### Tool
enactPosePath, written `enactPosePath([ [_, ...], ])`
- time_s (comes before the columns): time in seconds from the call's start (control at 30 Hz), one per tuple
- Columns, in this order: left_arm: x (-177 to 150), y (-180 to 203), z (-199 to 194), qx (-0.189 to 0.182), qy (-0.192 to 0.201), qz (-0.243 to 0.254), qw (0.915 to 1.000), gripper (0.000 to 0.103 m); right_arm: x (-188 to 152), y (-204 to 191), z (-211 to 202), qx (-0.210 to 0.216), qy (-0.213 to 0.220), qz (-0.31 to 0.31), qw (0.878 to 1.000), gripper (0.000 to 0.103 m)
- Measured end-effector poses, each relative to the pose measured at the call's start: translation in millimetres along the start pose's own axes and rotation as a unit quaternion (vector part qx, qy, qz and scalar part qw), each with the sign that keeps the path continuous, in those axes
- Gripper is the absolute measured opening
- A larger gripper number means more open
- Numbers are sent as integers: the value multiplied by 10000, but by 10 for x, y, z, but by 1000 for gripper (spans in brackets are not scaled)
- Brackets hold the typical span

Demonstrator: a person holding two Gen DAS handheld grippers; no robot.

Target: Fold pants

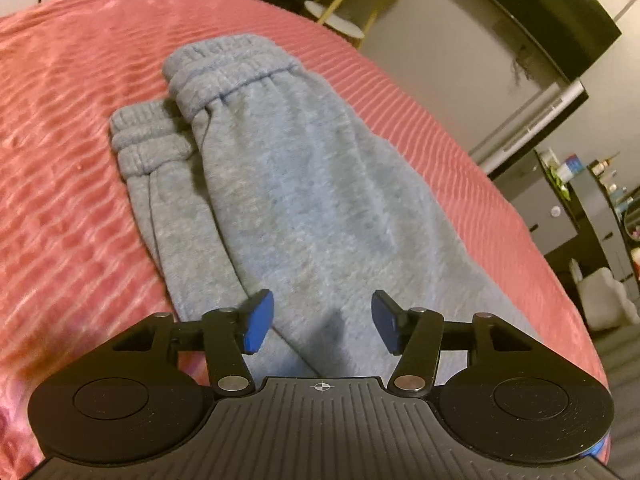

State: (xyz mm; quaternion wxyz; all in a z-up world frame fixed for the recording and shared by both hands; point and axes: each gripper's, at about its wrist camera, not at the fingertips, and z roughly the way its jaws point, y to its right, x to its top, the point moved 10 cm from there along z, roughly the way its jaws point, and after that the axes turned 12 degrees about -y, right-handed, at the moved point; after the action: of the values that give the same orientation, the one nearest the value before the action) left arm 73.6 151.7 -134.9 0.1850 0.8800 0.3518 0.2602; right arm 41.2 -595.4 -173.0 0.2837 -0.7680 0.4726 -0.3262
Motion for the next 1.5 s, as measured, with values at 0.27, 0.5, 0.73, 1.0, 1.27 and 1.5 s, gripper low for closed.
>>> enactPosePath([
  [0.27, -2, -217, -17, -265, -16, -528, 9983, 55, -44, -25, 176, 56, -72, -165, 9998, 27],
  [0.5, 150, -338, 73, -54, 50, -628, 9980, 57, -70, 49, 268, 55, 11, -191, 9998, 28],
  [0.73, 361, -236, 281, 241, -121, -468, 9985, 40, -28, -23, 341, -367, -221, -464, 9980, 28],
  [1.0, 473, 57, -328, -472, 324, -101, 9983, 13, 269, -504, -8, -701, 226, -1222, 9898, 7],
  [1.27, -66, -578, -36, 218, -197, -335, 9990, 13, 345, -176, -197, -1913, 641, -2037, 9580, 6],
  [1.5, 10, -626, -161, 368, 97, -422, 9984, 31, 161, 15, -111, -1125, 168, -1378, 9839, 44],
])
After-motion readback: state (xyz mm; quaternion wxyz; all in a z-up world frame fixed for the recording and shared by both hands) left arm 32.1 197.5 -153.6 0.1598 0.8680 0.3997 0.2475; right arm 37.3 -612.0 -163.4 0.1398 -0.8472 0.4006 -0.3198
